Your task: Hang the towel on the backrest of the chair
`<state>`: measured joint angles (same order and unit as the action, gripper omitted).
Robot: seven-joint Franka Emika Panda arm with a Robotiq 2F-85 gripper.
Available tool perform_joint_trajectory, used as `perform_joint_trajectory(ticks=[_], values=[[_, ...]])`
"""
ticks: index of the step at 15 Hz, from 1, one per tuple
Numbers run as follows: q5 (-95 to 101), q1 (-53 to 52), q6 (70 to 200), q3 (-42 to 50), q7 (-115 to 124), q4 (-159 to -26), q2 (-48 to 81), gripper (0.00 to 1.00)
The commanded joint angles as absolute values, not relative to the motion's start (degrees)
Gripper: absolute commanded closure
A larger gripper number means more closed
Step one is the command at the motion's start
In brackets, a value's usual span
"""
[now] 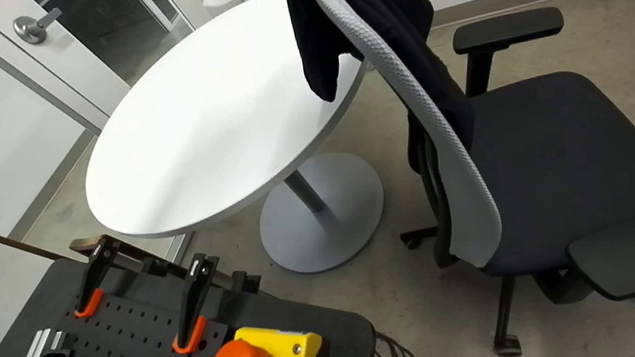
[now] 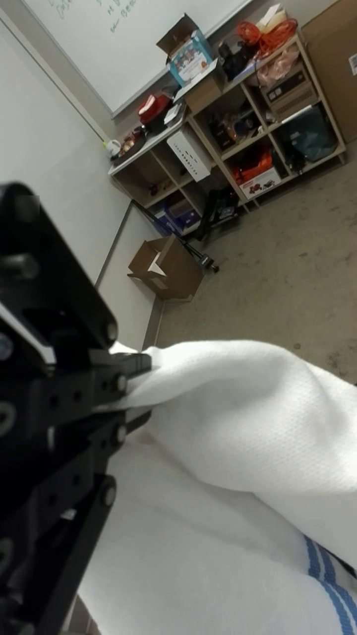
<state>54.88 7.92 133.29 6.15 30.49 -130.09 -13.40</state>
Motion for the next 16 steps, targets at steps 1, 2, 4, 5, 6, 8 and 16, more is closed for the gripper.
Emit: perform_joint_trajectory(ticks=[1, 2, 4, 5, 6, 8, 16], values=[[53.04, 8.16, 138.23, 6.18, 31.61, -128.45, -6.90, 0.99], [52.68, 8.11, 139.35, 6.12, 31.63, -128.35, -5.05, 0.99], [51.67, 7.94, 141.25, 6.14, 31.15, -128.38, -1.55, 0.99], [51.26, 7.89, 142.01, 6.24, 30.86, -128.66, -0.01, 0.99], [50.77, 7.83, 142.47, 6.34, 30.50, -128.64, 1.36, 0.99], [49.44, 7.87, 143.00, 6.73, 30.01, -128.58, 3.51, 0.99], [48.12, 8.99, 139.75, 9.97, 30.57, -126.51, 2.33, 0.99]])
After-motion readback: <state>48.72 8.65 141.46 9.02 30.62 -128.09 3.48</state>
